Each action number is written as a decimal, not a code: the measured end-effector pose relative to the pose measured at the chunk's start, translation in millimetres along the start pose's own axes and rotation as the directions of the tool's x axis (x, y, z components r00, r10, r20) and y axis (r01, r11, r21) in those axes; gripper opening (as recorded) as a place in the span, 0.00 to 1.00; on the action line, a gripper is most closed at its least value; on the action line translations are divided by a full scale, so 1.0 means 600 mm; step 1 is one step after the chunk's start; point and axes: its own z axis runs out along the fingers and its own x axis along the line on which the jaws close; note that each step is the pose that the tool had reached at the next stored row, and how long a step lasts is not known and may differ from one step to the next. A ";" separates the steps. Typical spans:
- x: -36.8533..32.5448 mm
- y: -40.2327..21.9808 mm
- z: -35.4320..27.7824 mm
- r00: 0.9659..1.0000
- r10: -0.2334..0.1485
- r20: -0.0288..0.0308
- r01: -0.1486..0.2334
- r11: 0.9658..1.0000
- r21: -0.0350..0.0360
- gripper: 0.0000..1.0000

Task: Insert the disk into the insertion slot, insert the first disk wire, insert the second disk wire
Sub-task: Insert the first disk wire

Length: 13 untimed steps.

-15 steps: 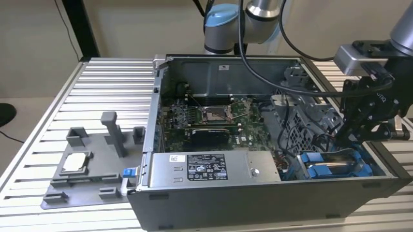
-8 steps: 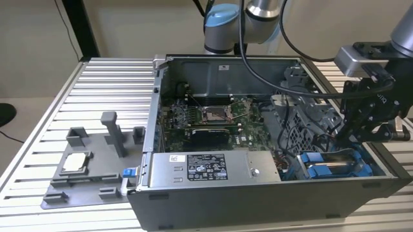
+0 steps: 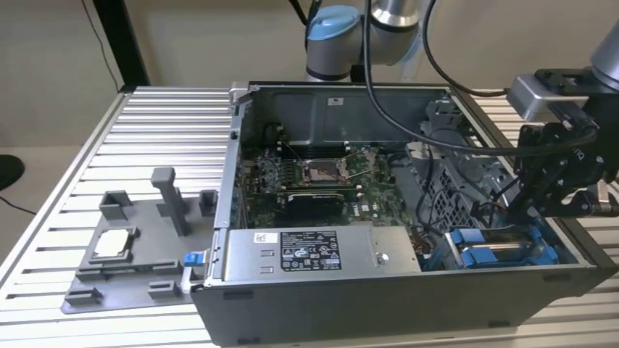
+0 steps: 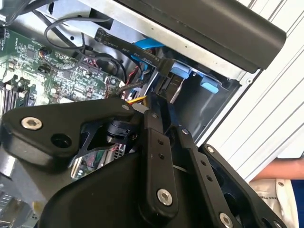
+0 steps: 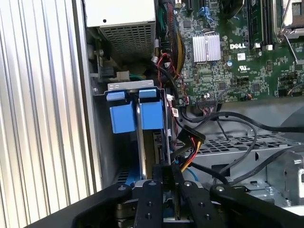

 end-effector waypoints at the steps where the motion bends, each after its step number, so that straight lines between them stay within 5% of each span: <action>1: 0.000 0.000 0.001 1.000 -0.005 0.000 0.005 1.000 0.000 0.00; 13: 0.000 -0.008 0.015 0.999 -0.049 -0.001 0.049 0.999 0.000 0.00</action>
